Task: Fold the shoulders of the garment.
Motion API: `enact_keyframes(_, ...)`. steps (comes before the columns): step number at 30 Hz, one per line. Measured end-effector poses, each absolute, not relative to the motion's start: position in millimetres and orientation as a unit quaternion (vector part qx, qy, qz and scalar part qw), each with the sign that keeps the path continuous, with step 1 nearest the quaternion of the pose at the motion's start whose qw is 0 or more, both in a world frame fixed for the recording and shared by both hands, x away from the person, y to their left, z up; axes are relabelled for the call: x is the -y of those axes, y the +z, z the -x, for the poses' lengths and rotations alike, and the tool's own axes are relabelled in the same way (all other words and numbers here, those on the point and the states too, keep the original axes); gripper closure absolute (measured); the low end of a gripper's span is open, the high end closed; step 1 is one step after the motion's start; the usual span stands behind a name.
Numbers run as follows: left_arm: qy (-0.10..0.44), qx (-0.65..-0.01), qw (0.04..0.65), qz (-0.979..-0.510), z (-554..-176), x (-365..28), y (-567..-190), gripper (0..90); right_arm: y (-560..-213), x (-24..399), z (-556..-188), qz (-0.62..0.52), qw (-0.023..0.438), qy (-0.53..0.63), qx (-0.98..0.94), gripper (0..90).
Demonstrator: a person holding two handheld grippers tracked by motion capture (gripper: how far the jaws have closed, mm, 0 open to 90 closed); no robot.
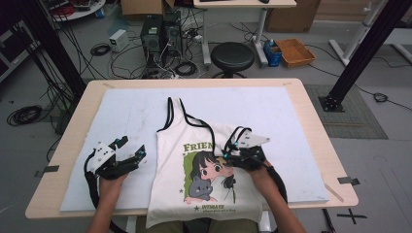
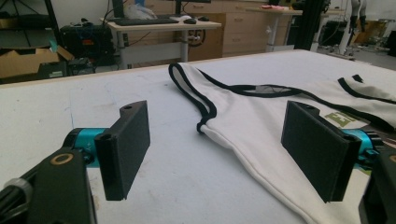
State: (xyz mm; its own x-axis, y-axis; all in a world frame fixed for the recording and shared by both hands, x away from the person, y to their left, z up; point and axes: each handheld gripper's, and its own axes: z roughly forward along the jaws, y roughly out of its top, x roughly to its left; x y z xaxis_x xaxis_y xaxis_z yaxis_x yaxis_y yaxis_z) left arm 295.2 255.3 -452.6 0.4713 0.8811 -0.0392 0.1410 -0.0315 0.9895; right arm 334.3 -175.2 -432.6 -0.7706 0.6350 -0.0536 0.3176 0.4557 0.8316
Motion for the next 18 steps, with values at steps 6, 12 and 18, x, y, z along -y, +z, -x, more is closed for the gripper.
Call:
enact_keyframes(6,0.327,-0.398,0.571,-0.639,-294.8,-255.1,-452.7,23.8,-442.5,161.3,-342.1,-0.289,0.228,0.333,-0.868,88.7)
enact_keyframes(12,0.328,-0.401,0.569,-0.638,-294.8,-254.5,-452.6,23.8,-435.0,191.8,-339.3,-0.306,0.247,0.312,-0.865,89.0)
enact_keyframes(18,0.329,-0.402,0.565,-0.641,-295.2,-254.1,-452.1,23.8,-436.5,212.5,-338.8,-0.324,0.201,0.343,-0.858,68.1)
